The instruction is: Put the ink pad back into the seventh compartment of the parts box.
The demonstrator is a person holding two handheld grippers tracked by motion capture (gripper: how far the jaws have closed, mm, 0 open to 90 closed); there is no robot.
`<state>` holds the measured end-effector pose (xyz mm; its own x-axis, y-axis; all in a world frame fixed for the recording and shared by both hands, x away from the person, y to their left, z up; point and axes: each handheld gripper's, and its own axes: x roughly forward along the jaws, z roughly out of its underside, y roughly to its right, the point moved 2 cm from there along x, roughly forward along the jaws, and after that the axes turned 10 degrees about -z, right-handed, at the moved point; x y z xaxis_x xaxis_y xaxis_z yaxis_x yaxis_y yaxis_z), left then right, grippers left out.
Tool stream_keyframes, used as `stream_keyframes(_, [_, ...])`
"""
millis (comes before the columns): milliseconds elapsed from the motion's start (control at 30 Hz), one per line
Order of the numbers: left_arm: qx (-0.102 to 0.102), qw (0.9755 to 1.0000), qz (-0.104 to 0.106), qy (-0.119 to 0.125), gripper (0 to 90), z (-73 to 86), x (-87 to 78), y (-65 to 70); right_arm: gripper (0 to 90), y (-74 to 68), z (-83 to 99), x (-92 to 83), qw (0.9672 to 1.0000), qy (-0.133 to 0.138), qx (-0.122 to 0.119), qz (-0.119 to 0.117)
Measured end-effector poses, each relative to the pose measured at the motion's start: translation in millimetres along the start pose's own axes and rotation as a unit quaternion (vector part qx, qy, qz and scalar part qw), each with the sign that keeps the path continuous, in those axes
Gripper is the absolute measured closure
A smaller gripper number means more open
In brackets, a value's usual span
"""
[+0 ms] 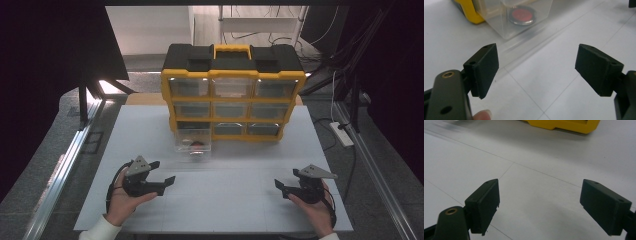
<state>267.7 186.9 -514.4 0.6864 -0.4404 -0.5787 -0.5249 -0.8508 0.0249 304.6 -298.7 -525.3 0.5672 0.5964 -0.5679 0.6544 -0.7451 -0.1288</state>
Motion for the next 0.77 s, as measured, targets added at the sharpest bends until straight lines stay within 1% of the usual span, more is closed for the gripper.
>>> stream_keyframes(167, [0.005,1.0000,-0.001,-0.006,19.4,7.4,2.7,2.2,16.6,-0.3,0.3,-0.3,1.0000,0.001,-0.001,-0.001])
stream_keyframes(433, [0.009,0.9999,-0.002,-0.009,19.2,9.0,4.7,2.8,16.6,-0.6,0.7,-1.5,1.0000,0.002,-0.003,-0.001])
stream_keyframes(567, [0.005,1.0000,-0.004,-0.007,19.2,9.6,4.4,2.1,16.6,-0.7,0.3,-1.6,1.0000,0.002,-0.005,0.002])
stream_keyframes(767, [0.003,0.9999,-0.007,-0.006,19.2,9.6,4.4,1.8,16.5,-1.1,-0.4,-2.0,1.0000,0.004,-0.007,0.000])
